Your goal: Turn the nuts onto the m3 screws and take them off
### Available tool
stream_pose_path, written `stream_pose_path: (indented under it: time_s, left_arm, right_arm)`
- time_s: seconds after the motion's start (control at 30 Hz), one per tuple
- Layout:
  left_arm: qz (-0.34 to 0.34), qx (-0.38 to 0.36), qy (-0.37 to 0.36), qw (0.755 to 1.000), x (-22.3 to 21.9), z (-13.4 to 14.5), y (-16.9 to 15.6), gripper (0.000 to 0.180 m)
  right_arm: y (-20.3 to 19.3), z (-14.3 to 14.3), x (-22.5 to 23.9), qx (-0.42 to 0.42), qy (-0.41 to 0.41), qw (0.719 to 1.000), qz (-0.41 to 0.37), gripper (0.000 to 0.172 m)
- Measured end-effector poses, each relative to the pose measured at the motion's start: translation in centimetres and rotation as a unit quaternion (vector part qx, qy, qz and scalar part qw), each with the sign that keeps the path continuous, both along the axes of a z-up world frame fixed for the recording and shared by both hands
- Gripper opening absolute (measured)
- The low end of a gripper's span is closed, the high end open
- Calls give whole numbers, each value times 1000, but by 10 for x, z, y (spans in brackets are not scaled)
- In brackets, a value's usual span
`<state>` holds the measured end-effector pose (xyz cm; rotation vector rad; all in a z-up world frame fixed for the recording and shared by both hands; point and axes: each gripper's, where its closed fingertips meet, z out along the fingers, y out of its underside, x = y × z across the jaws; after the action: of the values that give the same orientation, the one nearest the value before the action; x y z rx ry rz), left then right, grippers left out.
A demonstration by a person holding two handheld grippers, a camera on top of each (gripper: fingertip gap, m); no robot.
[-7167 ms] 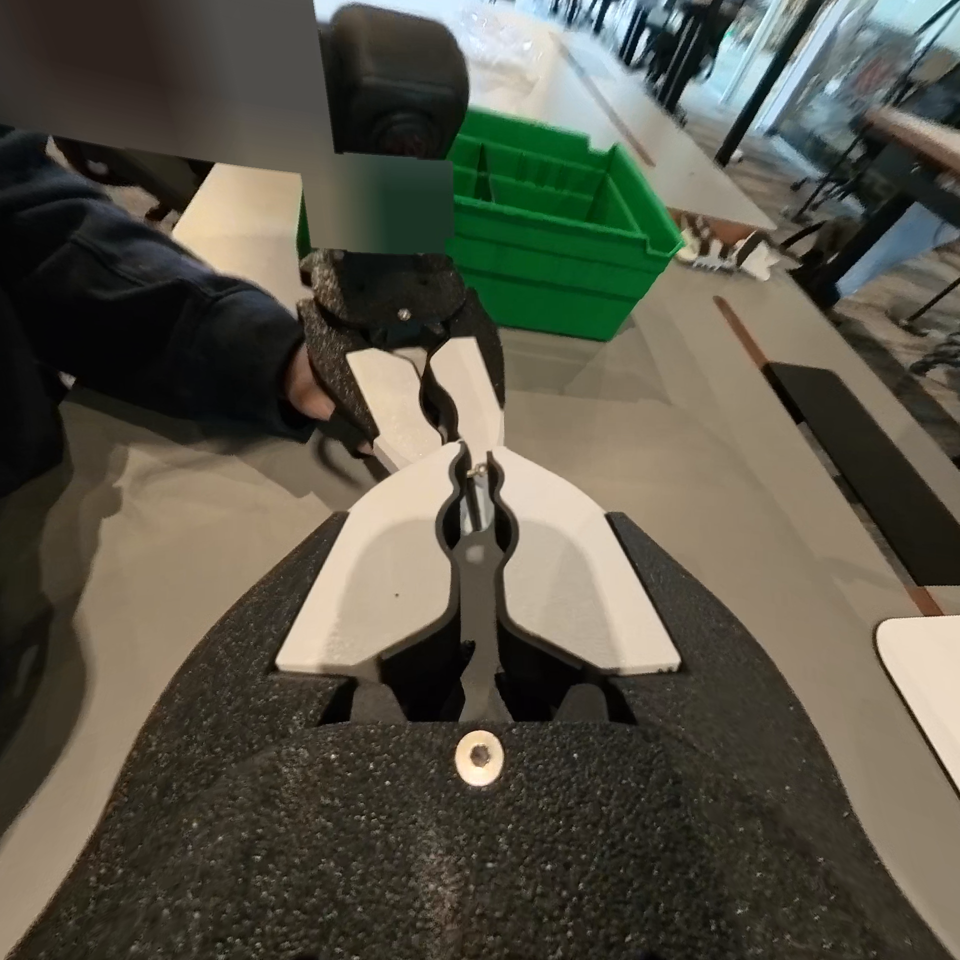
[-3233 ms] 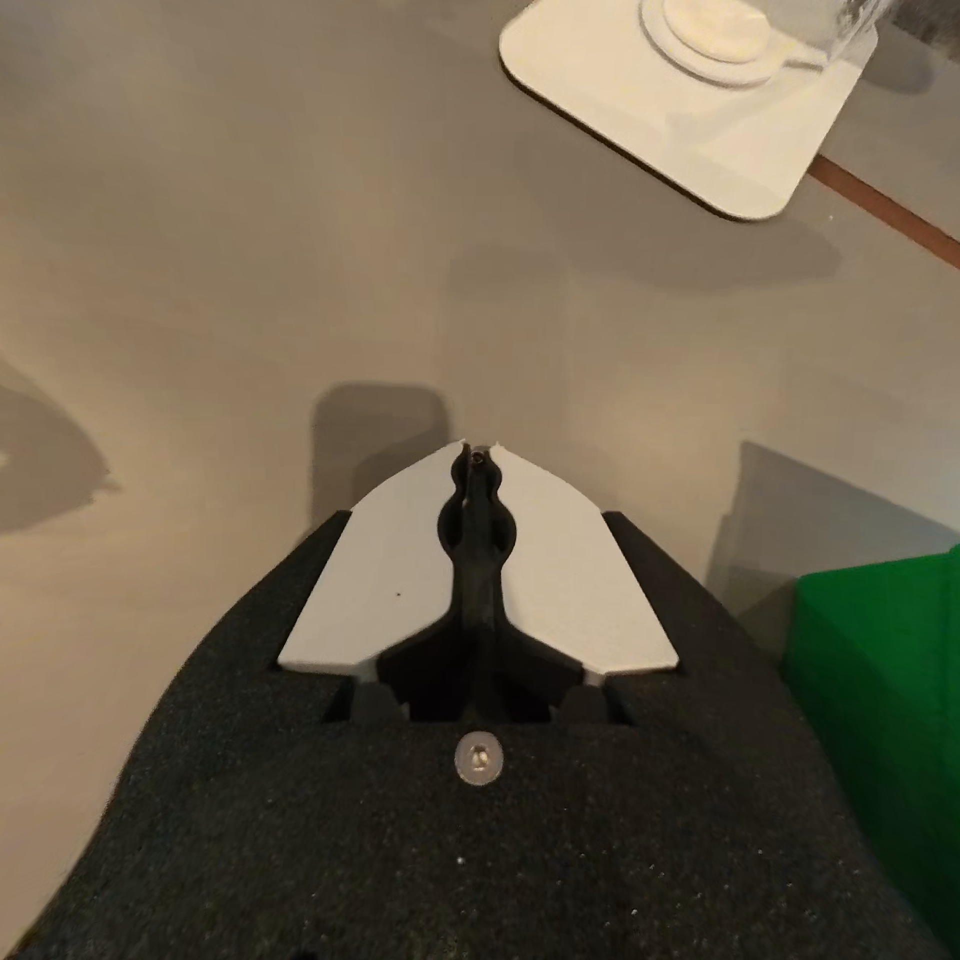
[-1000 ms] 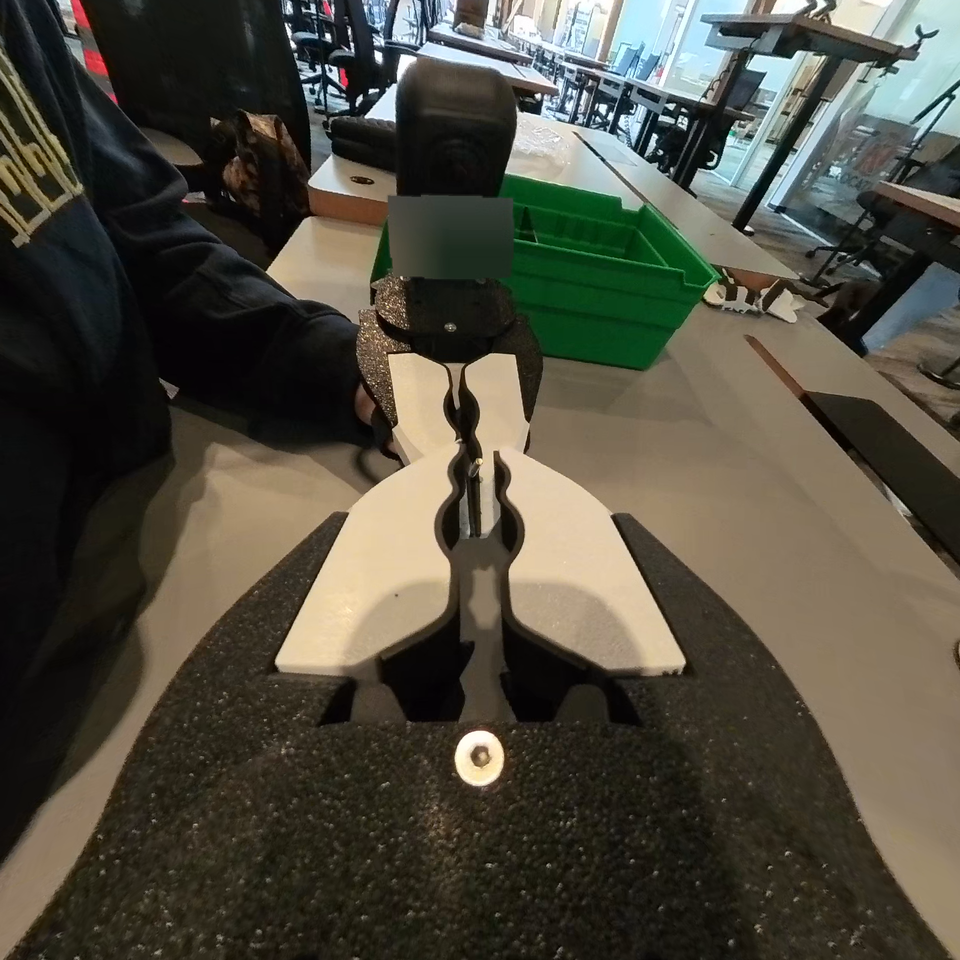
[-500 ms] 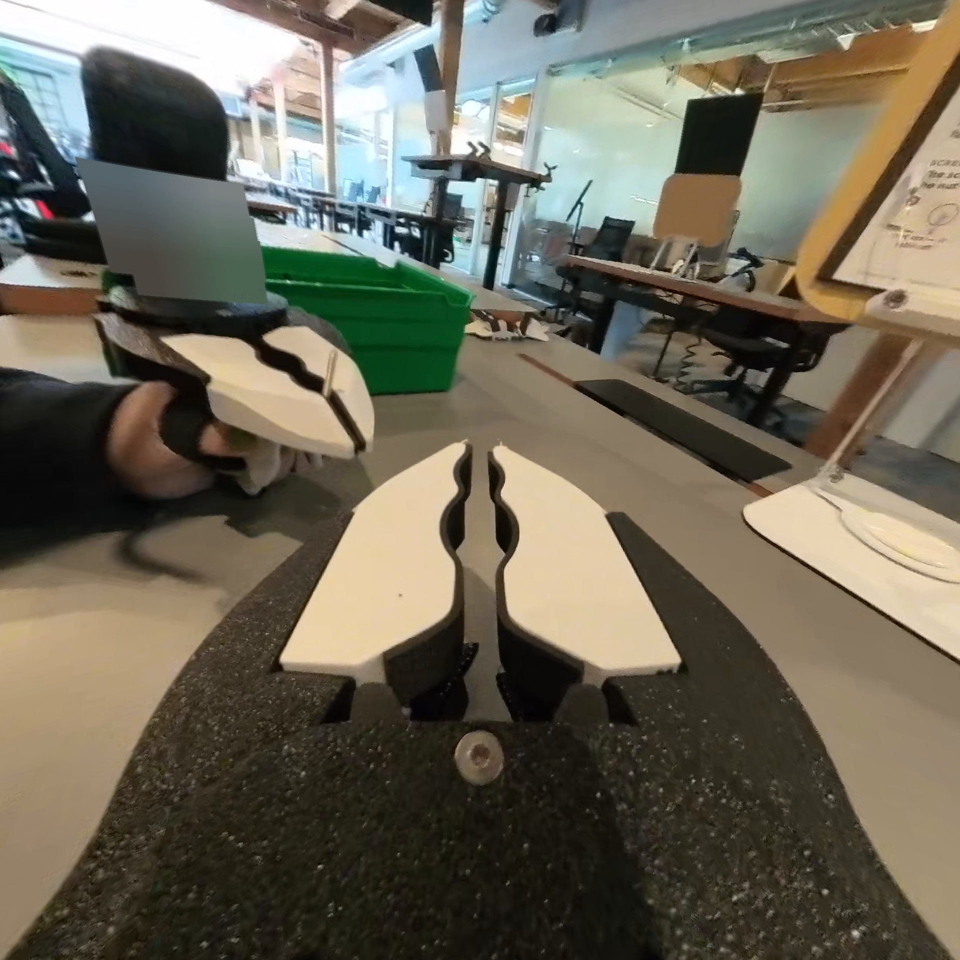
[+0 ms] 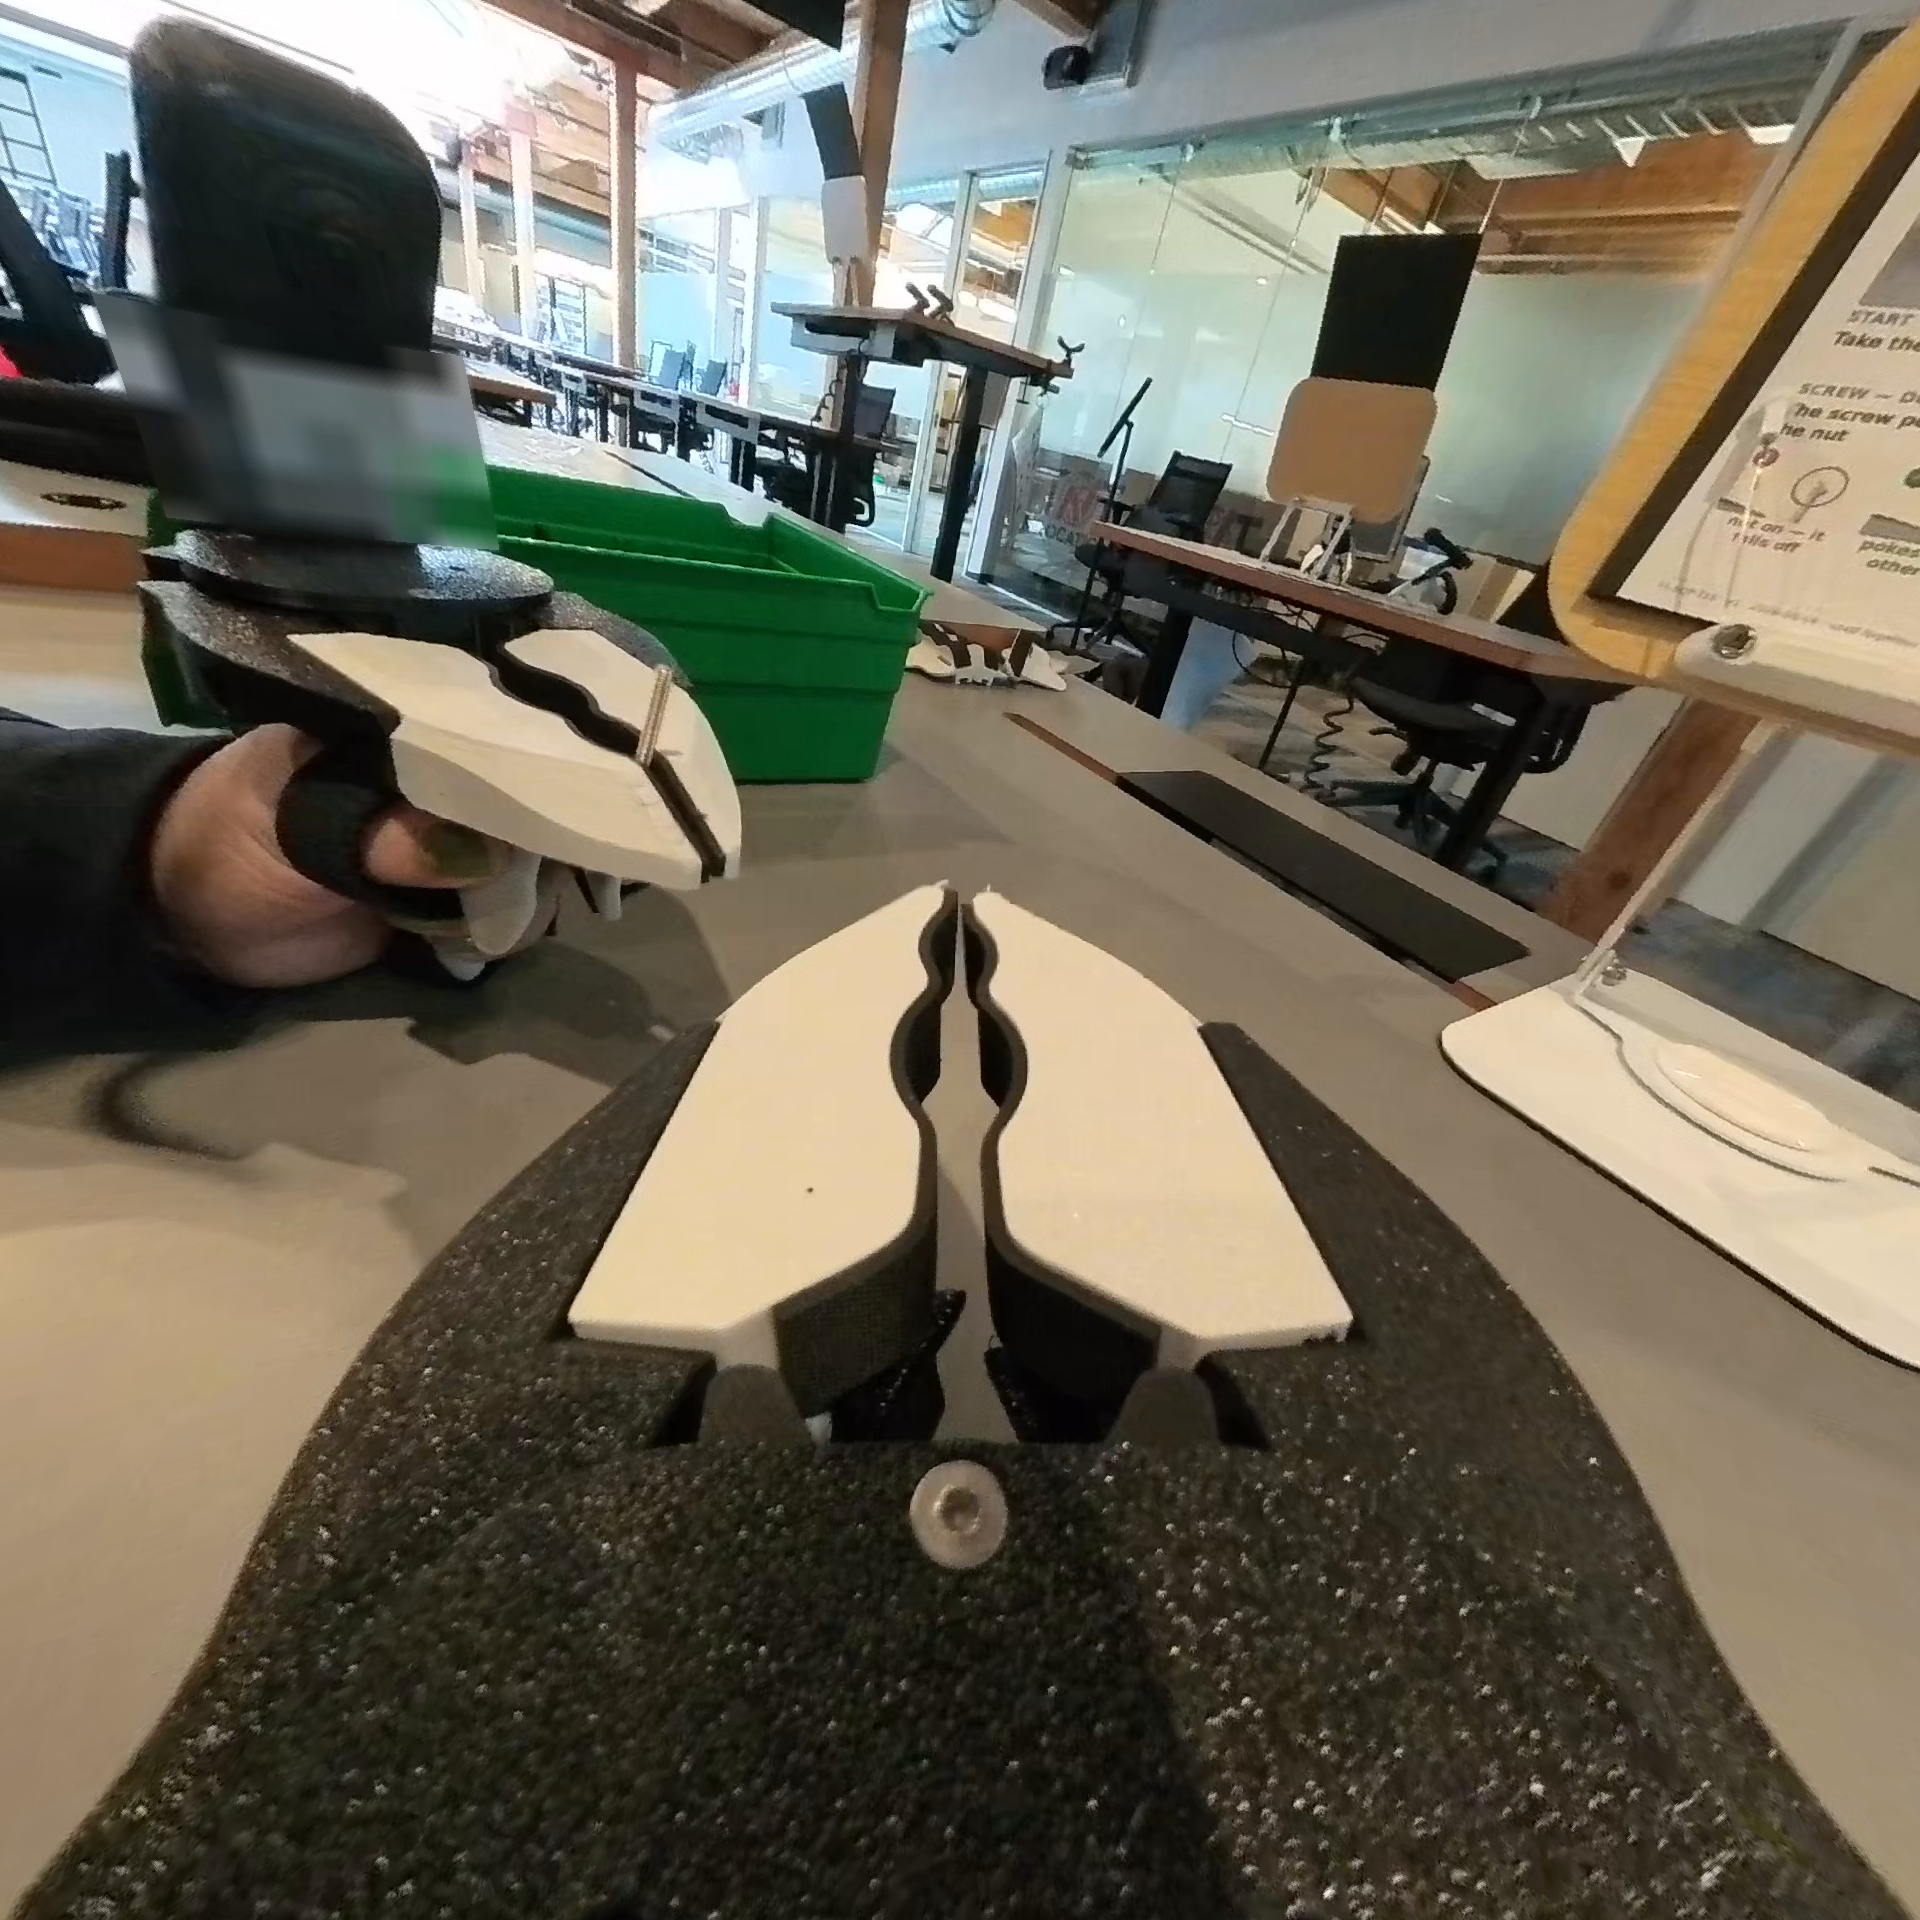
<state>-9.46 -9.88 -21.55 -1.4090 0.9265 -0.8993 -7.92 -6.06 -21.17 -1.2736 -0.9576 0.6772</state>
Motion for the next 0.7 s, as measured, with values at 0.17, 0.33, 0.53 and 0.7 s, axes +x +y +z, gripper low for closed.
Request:
stream_pose_path:
  time_s: [0.17,0.33,0.53,0.7]
  left_arm:
    - [1,1,-3,1000,-1,1,0,1]
    - [3,1,-5,1000,-3,1,0,1]
    - [2,5,3,1000,-1,0,-1,1]
    - [2,5,5,1000,-1,-1,-2,1]
  right_arm:
    - [-33,-1,-1,-37,-28,994,98,3]
    - [-141,-19,11,-137,-127,919,346,12]
    - [-206,-59,21,-154,-262,848,433,22]
    - [-221,-82,20,-148,-324,815,457,25]
